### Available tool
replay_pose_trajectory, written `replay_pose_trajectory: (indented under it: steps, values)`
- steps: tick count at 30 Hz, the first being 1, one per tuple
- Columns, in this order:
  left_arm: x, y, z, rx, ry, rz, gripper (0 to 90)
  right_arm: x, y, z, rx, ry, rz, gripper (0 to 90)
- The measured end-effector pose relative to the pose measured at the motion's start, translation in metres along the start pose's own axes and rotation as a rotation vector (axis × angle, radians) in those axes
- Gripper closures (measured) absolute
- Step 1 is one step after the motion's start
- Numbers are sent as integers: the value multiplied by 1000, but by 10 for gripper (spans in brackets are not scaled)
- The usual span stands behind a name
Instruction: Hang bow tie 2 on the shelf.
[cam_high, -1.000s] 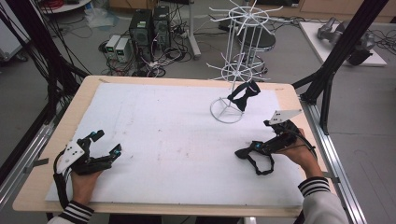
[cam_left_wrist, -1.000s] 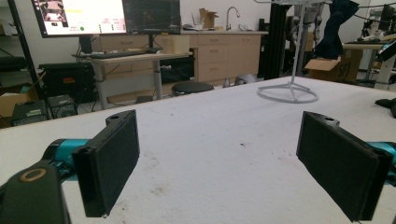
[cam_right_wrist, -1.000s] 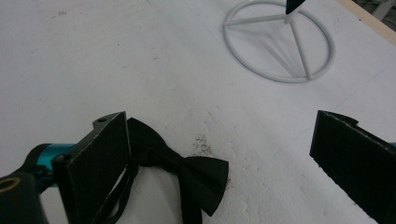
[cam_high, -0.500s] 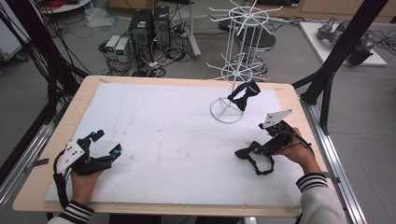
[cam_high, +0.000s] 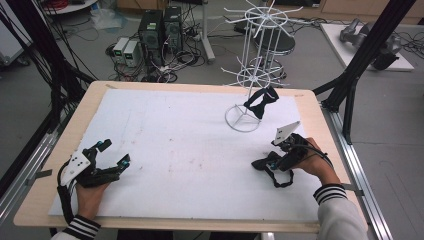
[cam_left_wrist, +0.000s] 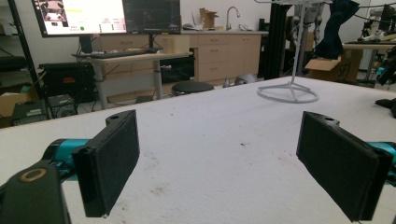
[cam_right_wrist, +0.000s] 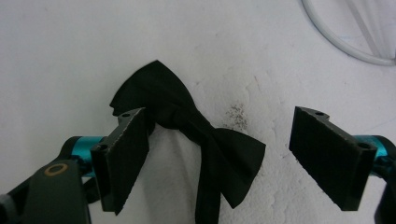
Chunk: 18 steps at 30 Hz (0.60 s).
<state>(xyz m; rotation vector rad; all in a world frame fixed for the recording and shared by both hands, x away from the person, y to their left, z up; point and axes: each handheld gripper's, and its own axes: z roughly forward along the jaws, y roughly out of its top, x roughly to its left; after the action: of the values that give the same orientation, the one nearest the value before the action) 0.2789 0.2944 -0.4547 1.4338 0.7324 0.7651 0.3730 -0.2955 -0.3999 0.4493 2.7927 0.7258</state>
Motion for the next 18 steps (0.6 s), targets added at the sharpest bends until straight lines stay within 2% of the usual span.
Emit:
replay_pose_trajectory:
  steps: [6, 12, 15, 18]
  values:
    - [0, 0, 0, 0, 0, 0, 137, 4, 3, 4, 67, -25, -72, 290]
    - [0, 0, 0, -1, 0, -2, 137, 5, 4, 7, 101, -22, -109, 334]
    - [0, 0, 0, -1, 0, -2, 137, 6, 5, 9, 109, -1, -125, 378]
    - [0, 0, 0, -1, 0, -2, 137, 6, 5, 11, 127, 8, -115, 403]
